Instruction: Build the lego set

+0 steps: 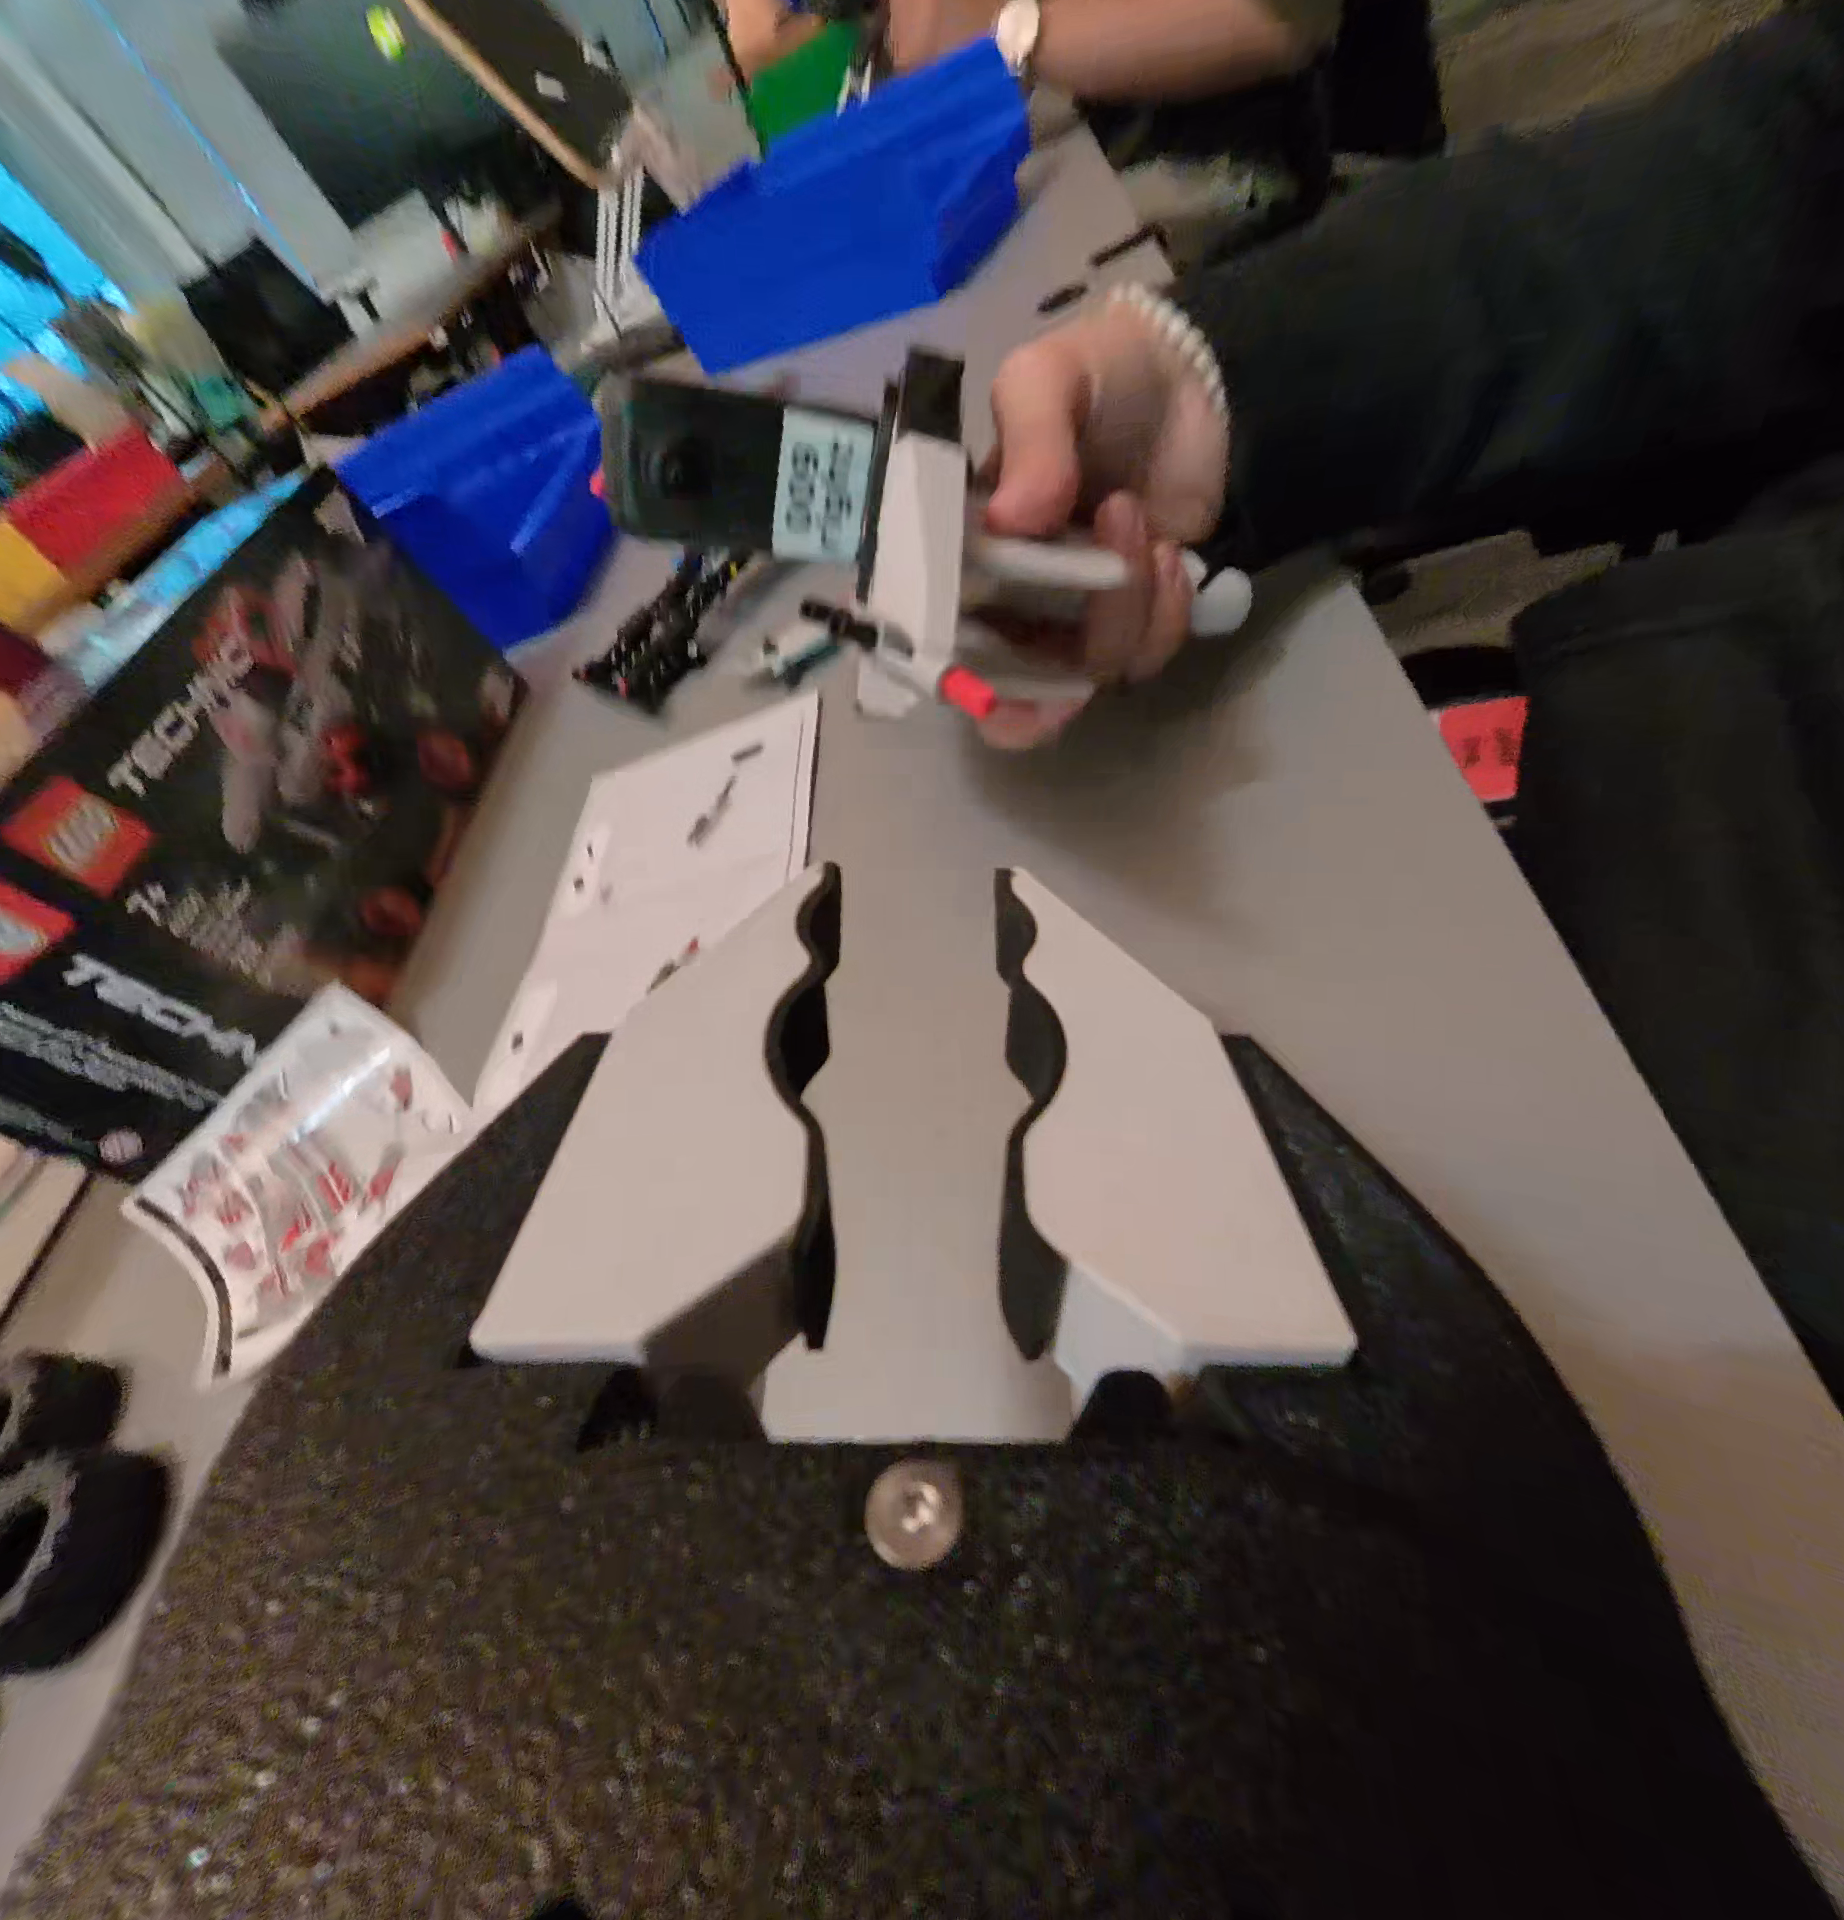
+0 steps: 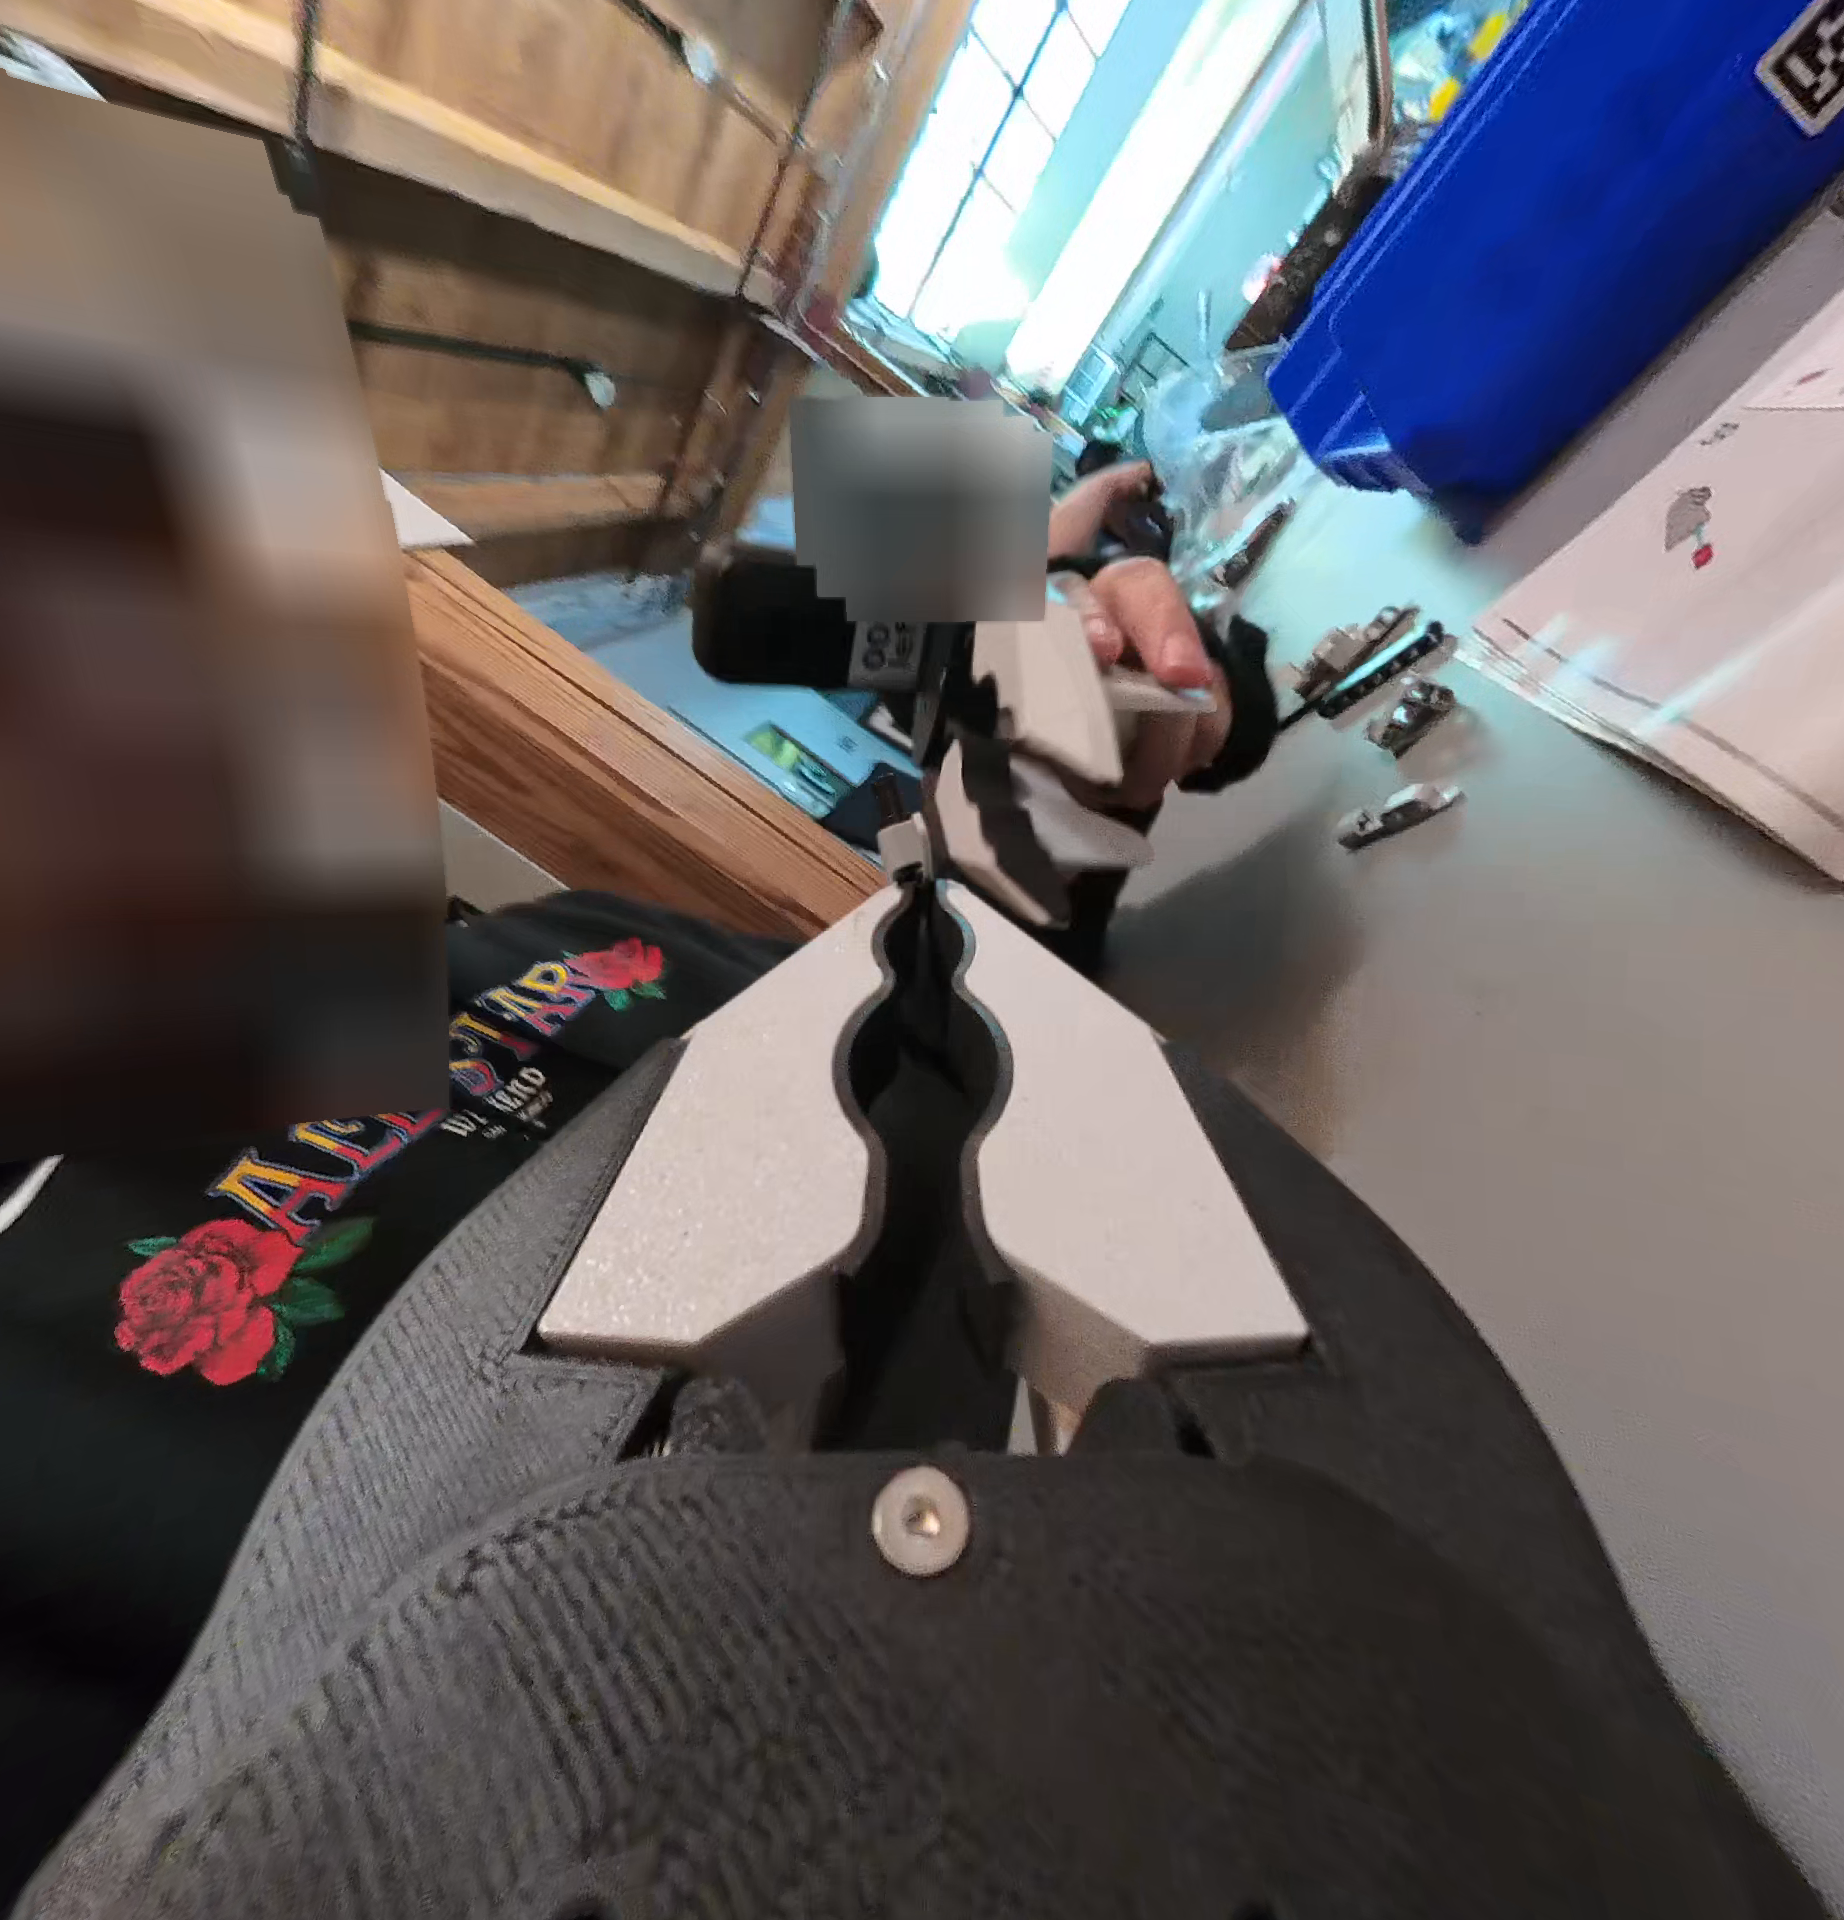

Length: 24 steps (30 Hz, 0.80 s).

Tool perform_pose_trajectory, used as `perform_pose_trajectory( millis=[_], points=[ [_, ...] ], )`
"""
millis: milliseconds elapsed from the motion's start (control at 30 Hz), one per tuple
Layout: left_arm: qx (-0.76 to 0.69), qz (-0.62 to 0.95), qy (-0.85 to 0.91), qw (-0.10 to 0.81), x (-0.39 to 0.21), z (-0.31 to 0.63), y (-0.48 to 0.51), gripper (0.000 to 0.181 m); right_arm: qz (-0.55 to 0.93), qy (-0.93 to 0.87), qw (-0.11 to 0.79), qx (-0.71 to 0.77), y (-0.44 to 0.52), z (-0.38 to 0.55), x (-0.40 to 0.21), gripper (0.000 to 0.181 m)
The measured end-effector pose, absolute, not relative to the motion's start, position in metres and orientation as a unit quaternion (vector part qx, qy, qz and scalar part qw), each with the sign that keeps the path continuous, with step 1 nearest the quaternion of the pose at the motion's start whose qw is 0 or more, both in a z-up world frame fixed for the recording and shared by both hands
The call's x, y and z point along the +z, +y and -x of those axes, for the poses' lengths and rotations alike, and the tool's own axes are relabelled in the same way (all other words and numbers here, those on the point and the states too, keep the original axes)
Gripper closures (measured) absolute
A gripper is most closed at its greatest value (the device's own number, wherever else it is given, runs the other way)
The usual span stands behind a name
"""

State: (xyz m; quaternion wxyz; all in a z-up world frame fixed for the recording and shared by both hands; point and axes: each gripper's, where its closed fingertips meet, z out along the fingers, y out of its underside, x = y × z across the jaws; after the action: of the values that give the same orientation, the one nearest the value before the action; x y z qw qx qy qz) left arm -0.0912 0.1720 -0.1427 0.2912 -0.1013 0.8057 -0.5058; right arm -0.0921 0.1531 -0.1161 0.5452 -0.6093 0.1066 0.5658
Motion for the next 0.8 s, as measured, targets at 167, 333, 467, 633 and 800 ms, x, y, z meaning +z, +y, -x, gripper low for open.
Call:
perform_pose_trajectory(
  millis=[167, 333, 467, 633, 800],
  points=[
    [-0.529, 0.025, 0.769, 0.358, -0.119, 0.100, 0.153, 0.134, 0.553, 0.080, 0.520, 0.645, 0.151, 0.107, -0.104, 0.181],
    [-0.510, -0.035, 0.772, 0.379, -0.110, 0.114, 0.138, 0.130, 0.561, 0.028, 0.455, 0.691, 0.144, 0.131, -0.103, 0.181],
    [-0.467, -0.085, 0.792, 0.384, -0.117, 0.122, 0.120, 0.140, 0.588, -0.007, 0.364, 0.722, 0.134, 0.151, -0.109, 0.181],
    [-0.438, -0.082, 0.815, 0.370, -0.129, 0.120, 0.119, 0.153, 0.625, -0.006, 0.326, 0.709, 0.133, 0.151, -0.116, 0.181],
    [-0.443, -0.030, 0.814, 0.374, -0.131, 0.106, 0.130, 0.161, 0.616, 0.034, 0.375, 0.692, 0.143, 0.135, -0.113, 0.176]
  ],
)
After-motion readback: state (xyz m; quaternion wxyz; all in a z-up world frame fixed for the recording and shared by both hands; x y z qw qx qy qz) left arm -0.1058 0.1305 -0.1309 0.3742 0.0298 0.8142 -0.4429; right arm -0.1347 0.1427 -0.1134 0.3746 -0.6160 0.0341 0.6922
